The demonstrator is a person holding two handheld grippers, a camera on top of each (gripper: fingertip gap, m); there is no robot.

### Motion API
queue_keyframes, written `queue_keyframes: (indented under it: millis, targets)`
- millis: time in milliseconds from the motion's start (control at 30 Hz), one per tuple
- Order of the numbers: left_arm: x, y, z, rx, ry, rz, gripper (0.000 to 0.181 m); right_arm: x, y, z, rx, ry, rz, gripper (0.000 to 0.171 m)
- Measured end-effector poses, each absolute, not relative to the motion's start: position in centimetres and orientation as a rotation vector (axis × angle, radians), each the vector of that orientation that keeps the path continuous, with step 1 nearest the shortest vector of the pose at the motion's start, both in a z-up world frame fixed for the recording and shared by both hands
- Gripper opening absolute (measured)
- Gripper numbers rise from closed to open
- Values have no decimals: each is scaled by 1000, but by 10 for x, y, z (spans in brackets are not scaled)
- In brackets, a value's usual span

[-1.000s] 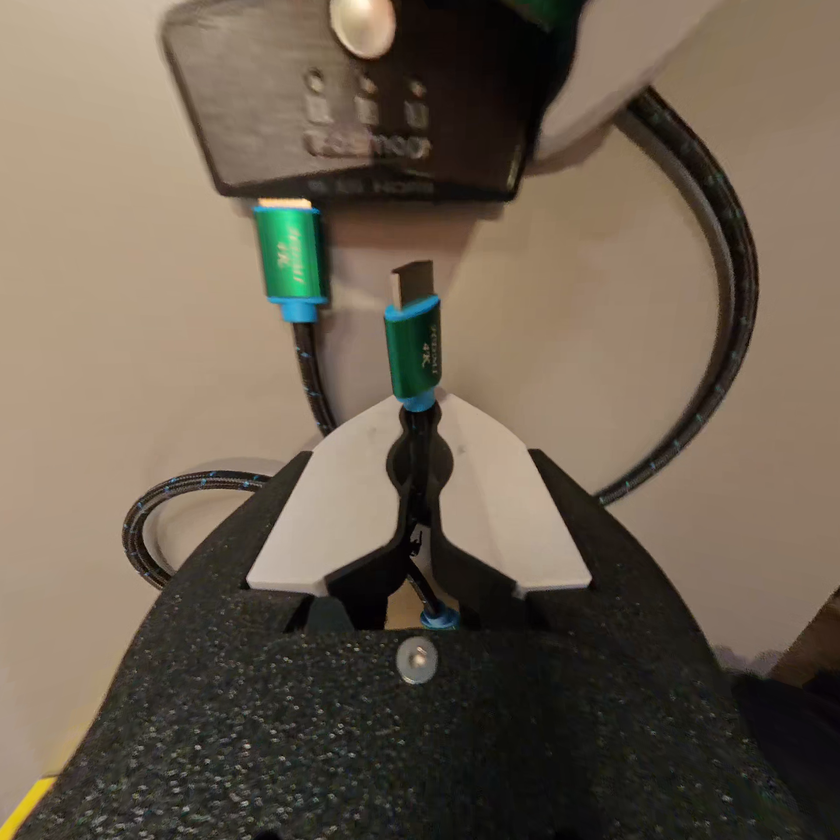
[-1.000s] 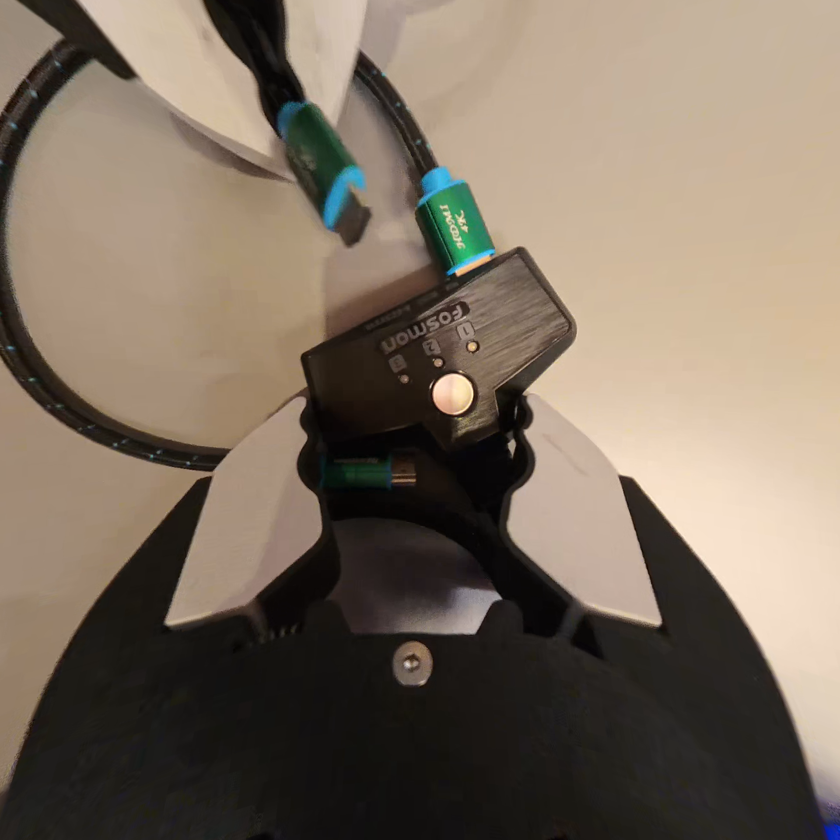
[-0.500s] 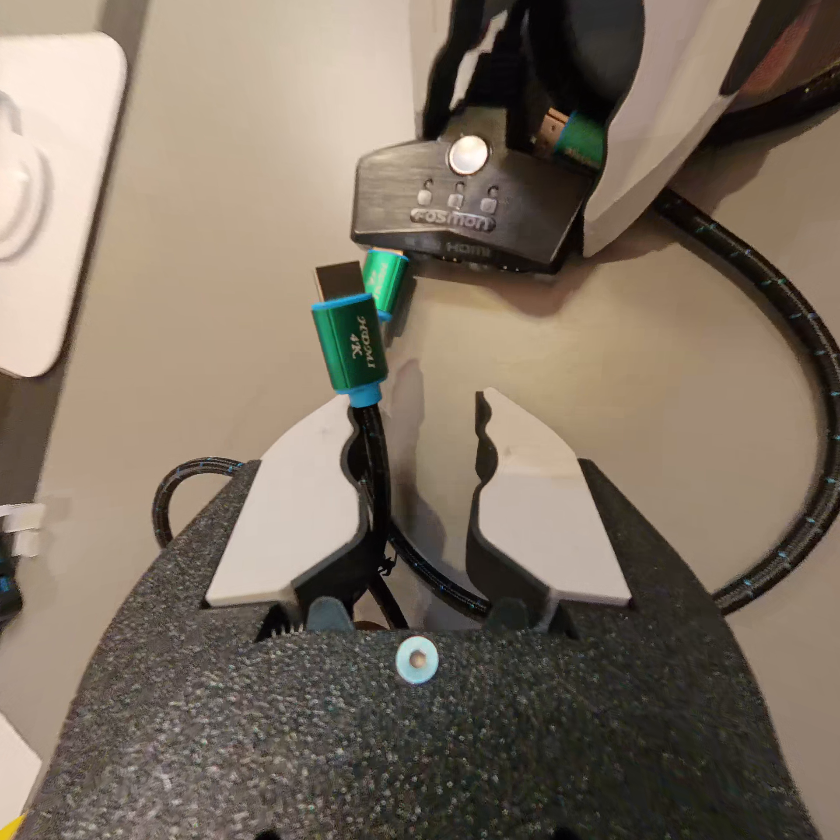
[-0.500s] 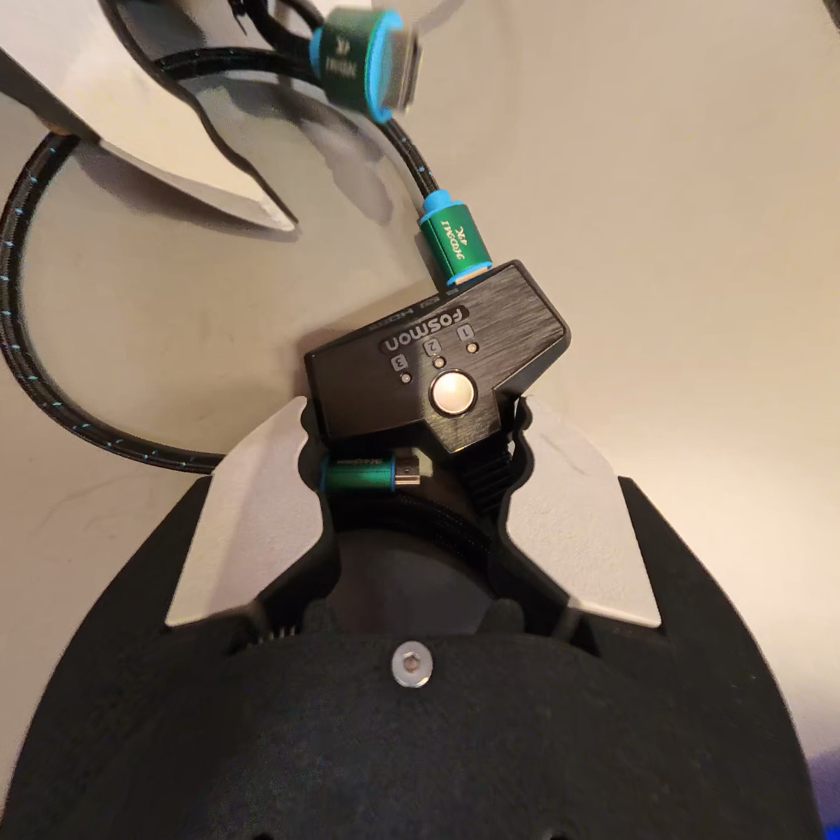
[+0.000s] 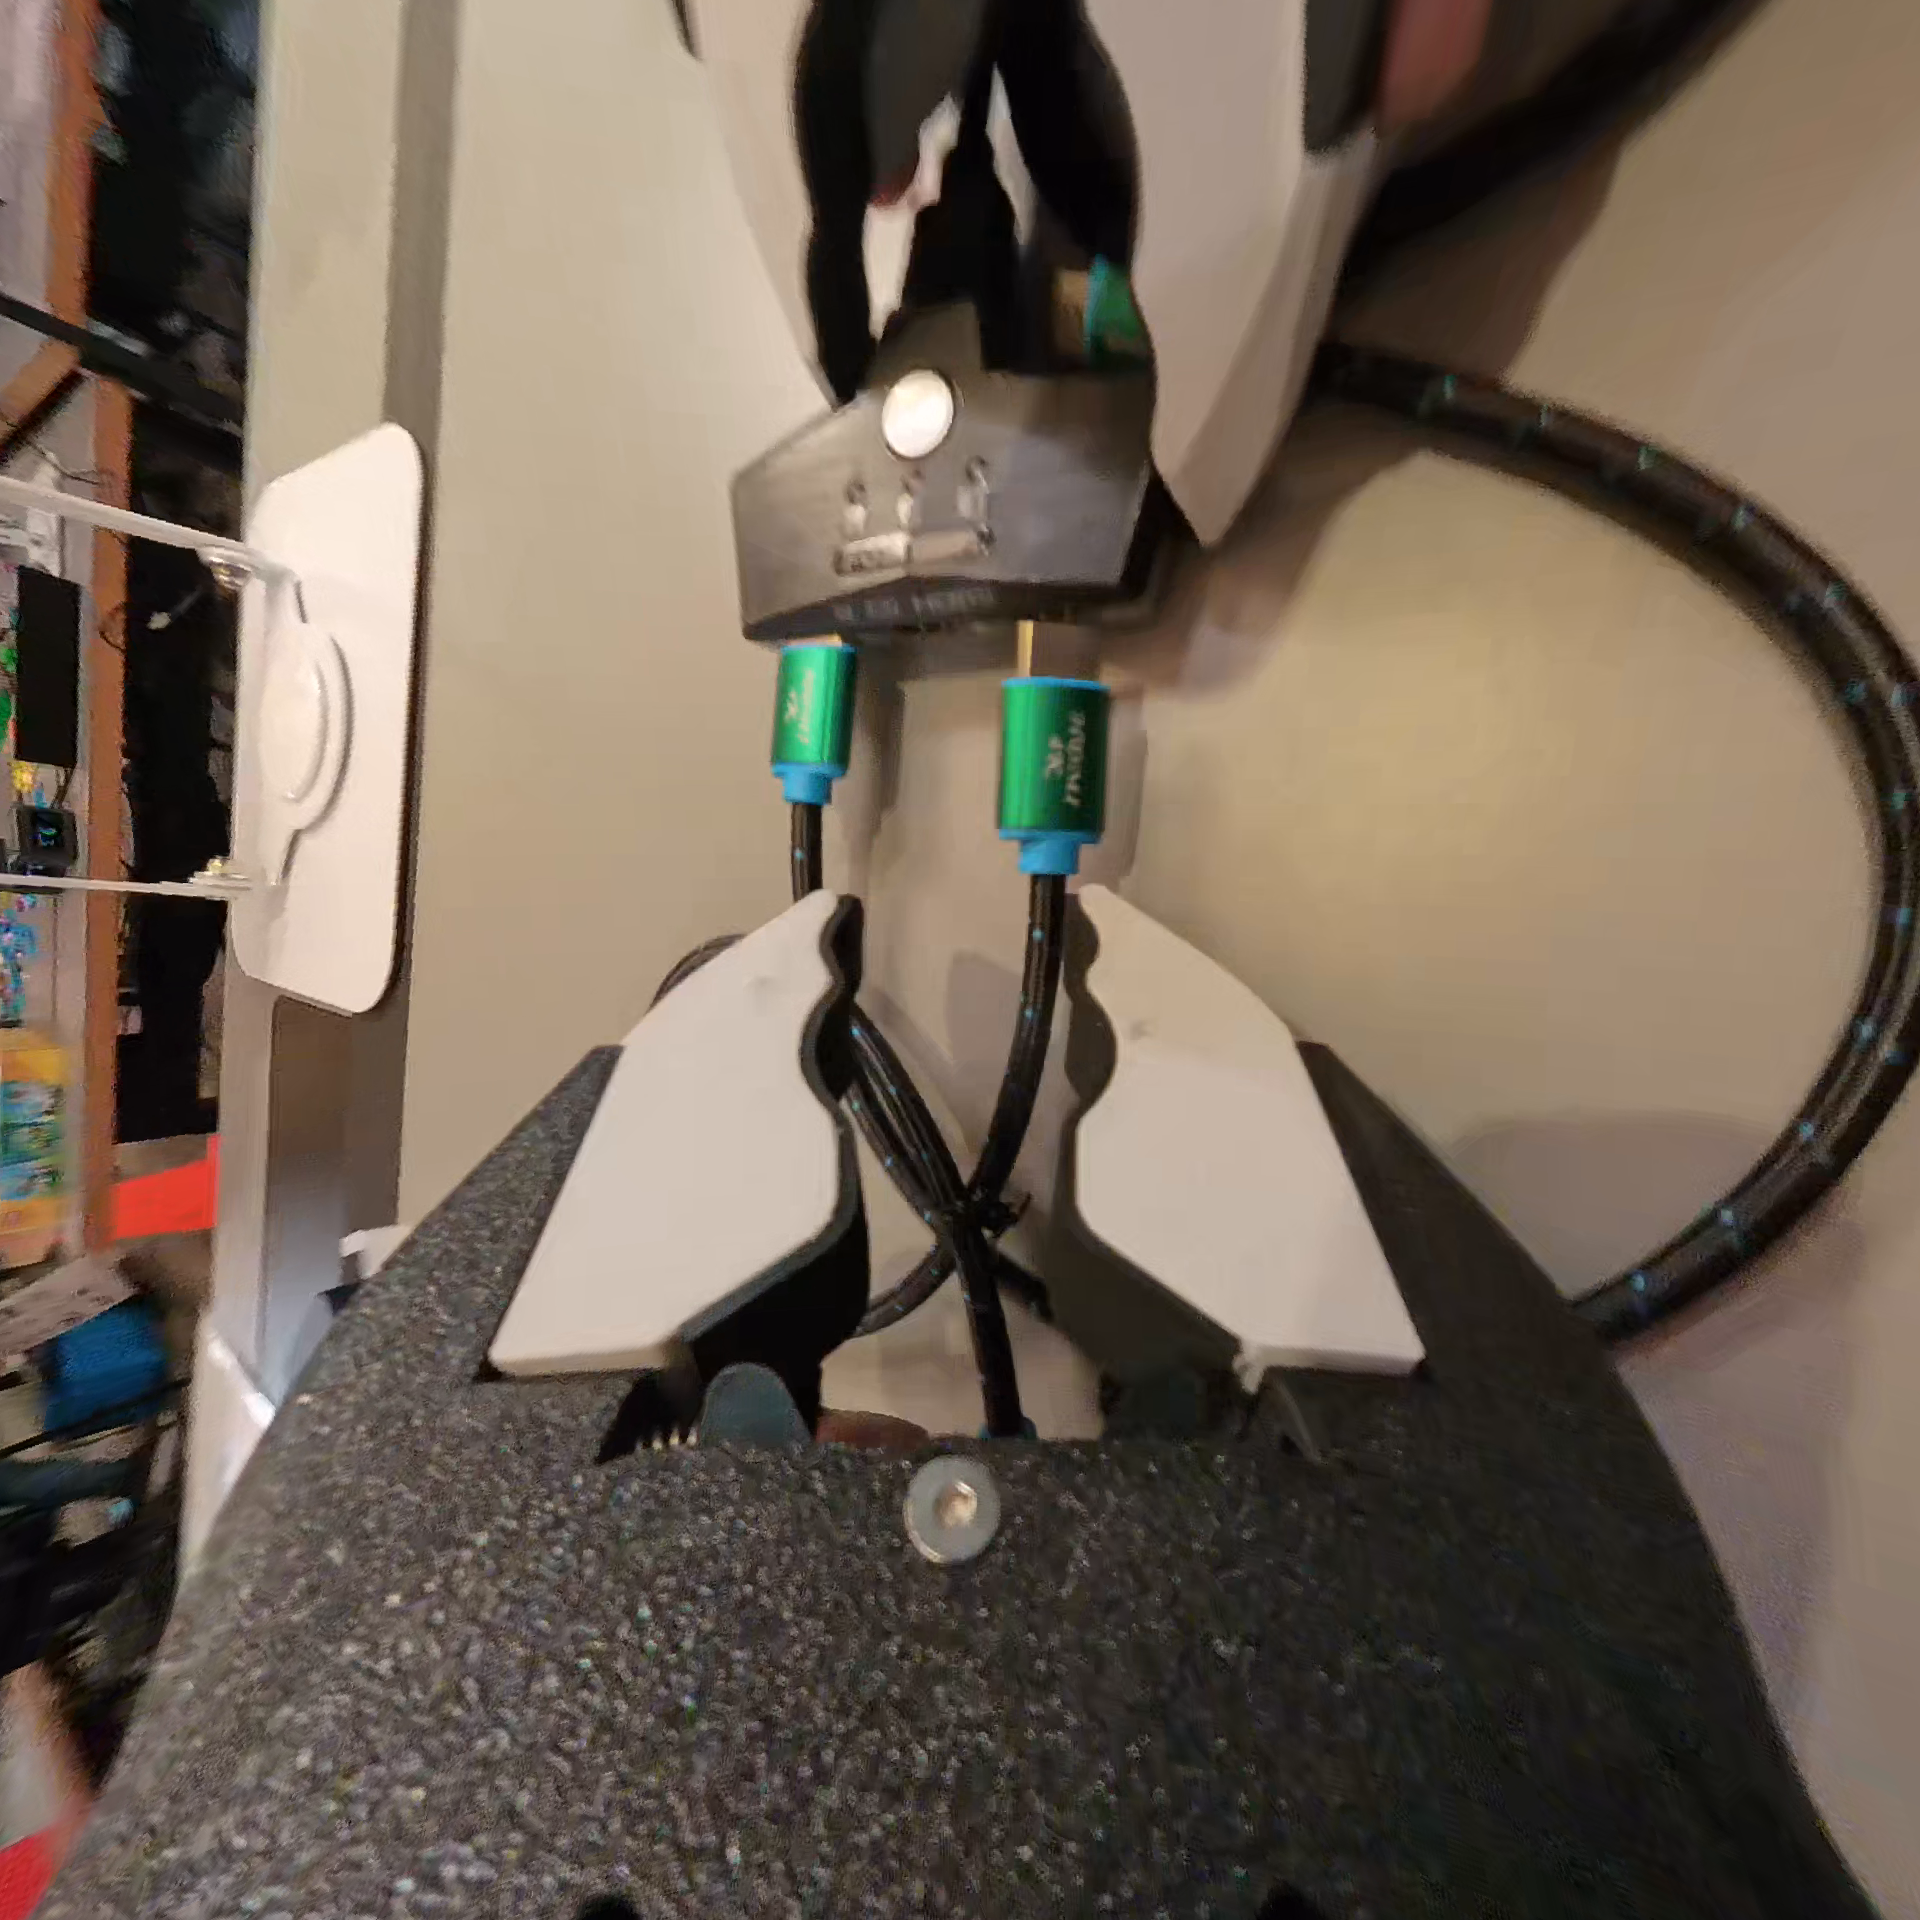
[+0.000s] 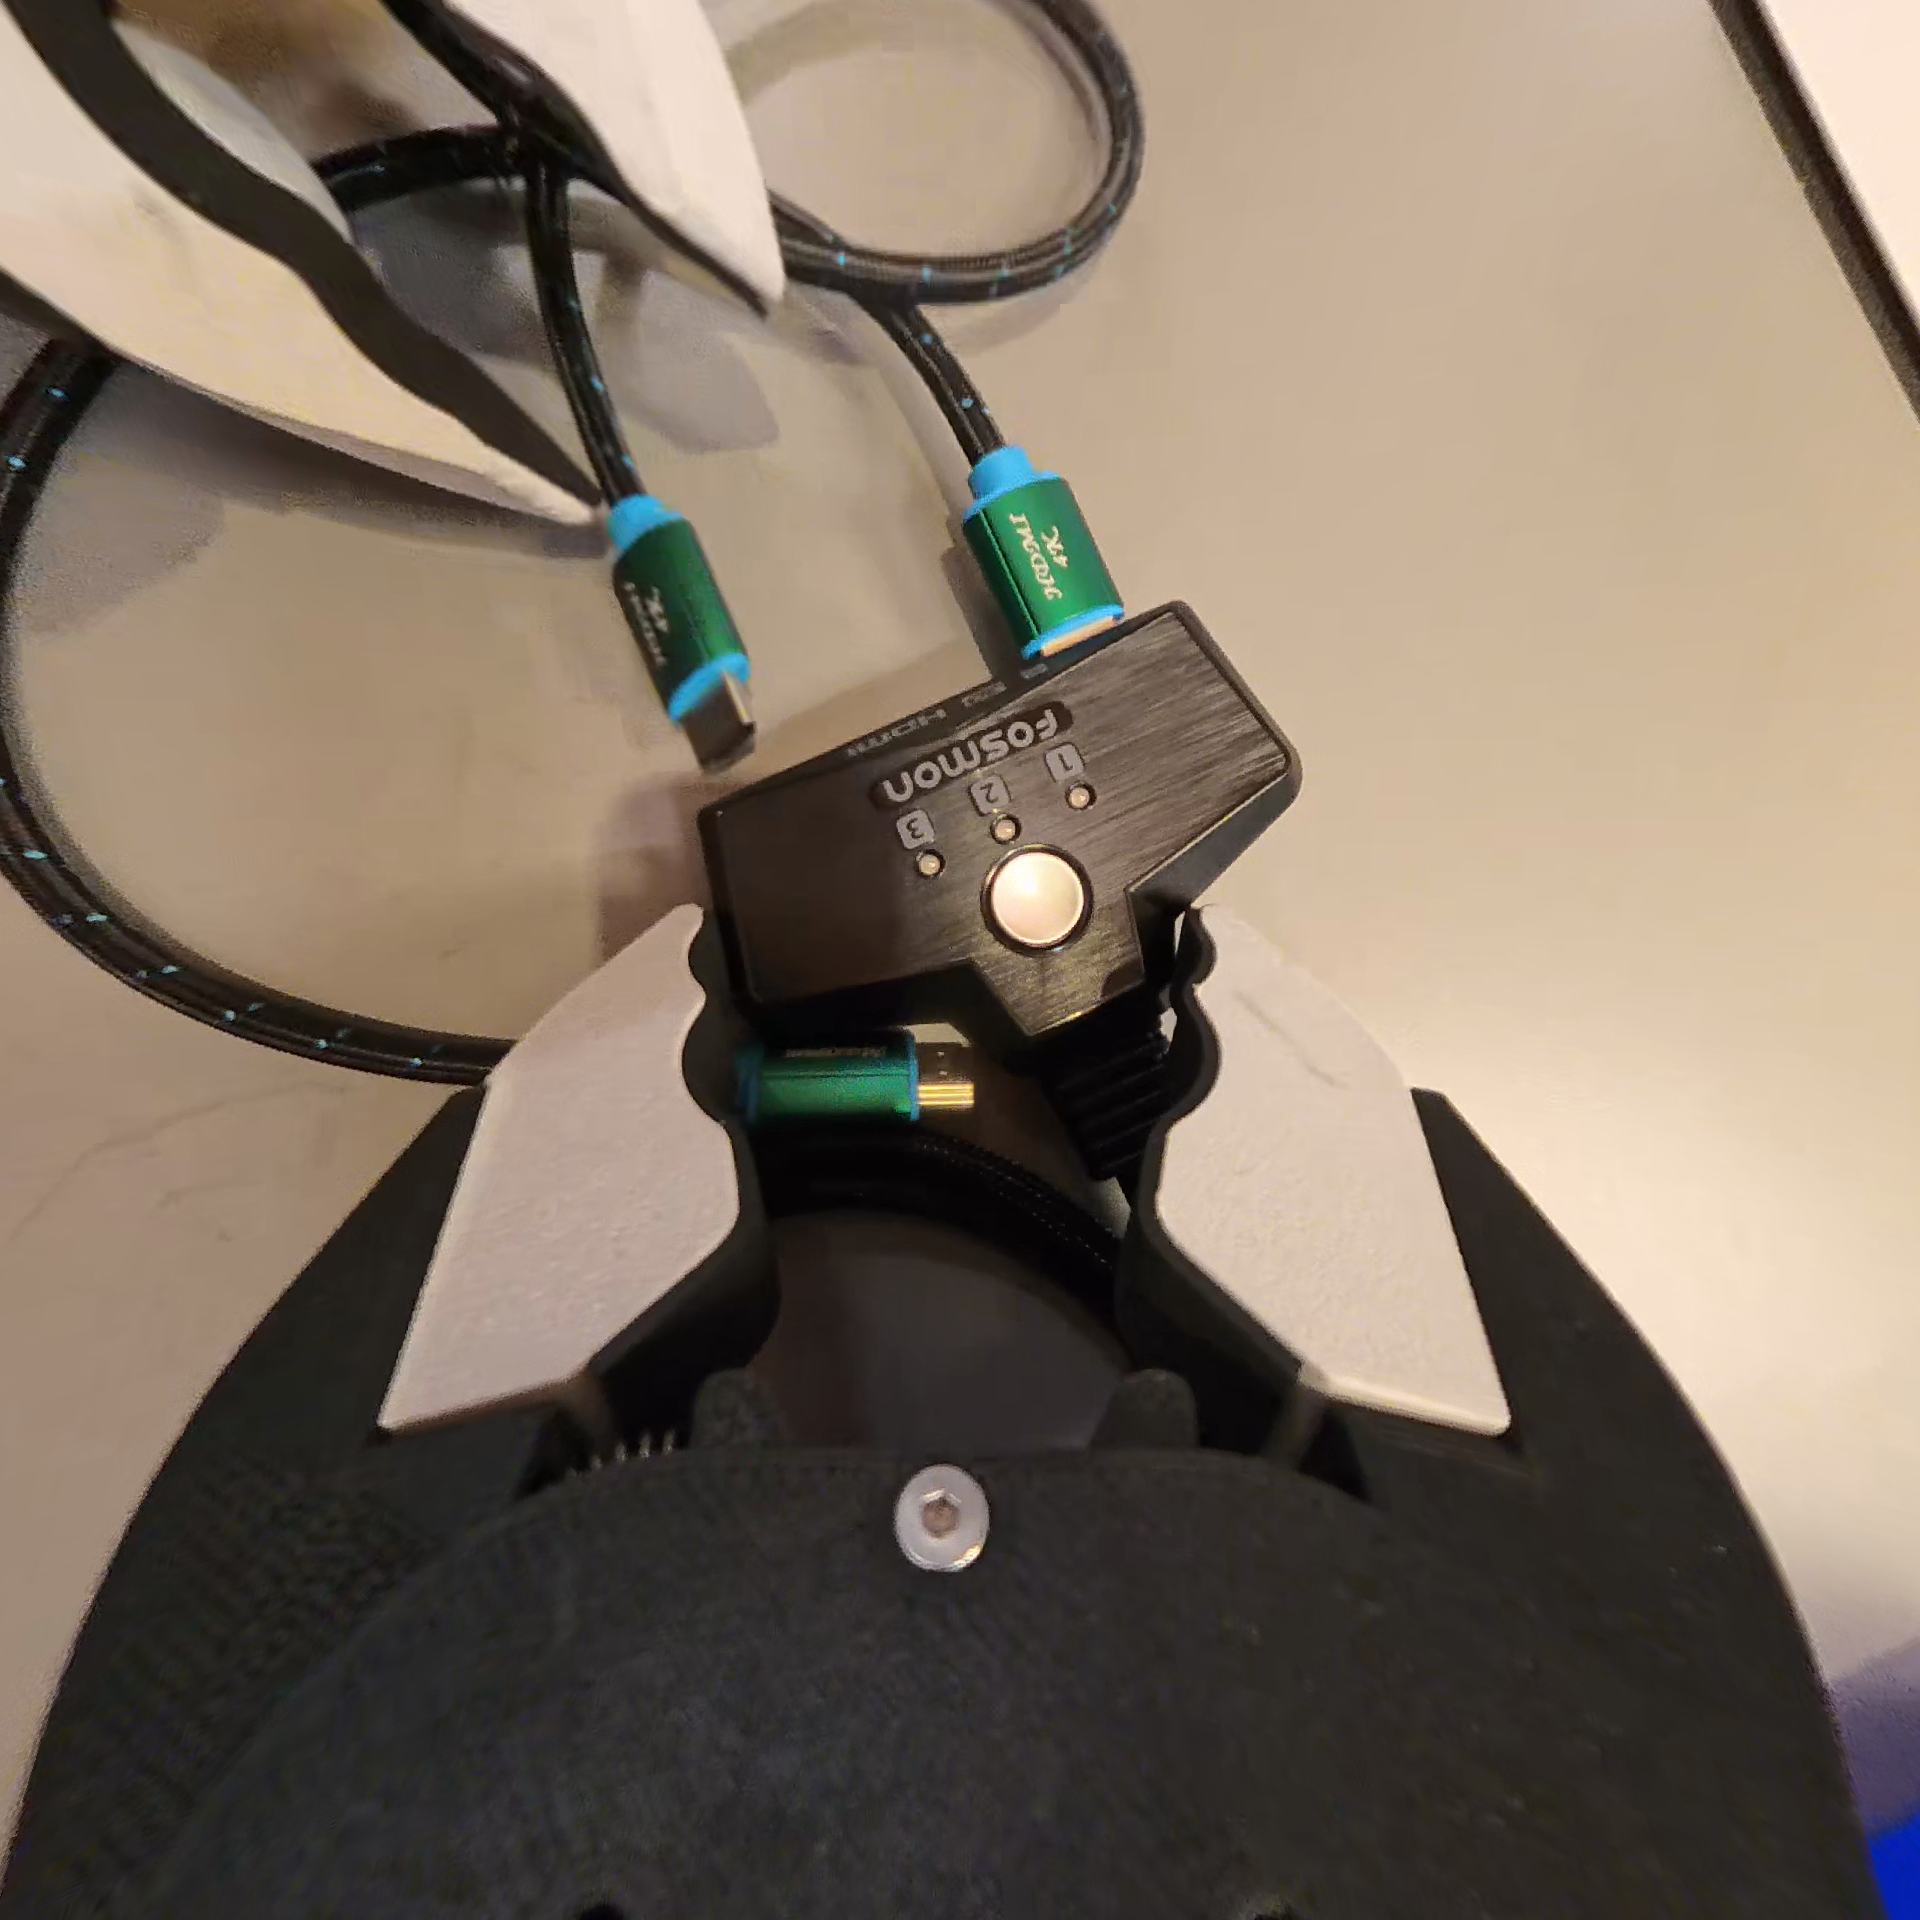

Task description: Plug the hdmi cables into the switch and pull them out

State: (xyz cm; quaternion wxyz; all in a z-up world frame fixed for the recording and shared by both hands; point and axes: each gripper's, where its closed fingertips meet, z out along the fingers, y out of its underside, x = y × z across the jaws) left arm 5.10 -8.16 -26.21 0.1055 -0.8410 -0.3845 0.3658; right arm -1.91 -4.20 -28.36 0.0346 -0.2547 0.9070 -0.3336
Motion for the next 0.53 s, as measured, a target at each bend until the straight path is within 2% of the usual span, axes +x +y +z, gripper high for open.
queue_keyframes:
  millis: [33, 67, 200, 367, 467, 533]
  targets:
    - [54, -83, -263, -2533, -1134, 1062, 43, -19, -42, -284, -785, 2787, -1028, 82]
    - [54, -84, -260, -2552, -1132, 1064, 48, -19, -42, -284, -786, 2786, -1029, 82]
    - [52, -72, -249, -2469, -1113, 1037, 48, -19, -42, -284, -784, 2787, -1029, 82]
    - [58, -64, -271, -2644, -974, 991, 44, -19, -42, -284, -783, 2784, -1030, 82]
    - [53, -66, -275, -2679, -937, 1029, 35, -18, -42, -284, -789, 2781, -1036, 81]
    - [51, -71, -280, -2705, -948, 1028, 19, -18, -42, -284, -797, 2775, -1042, 81]
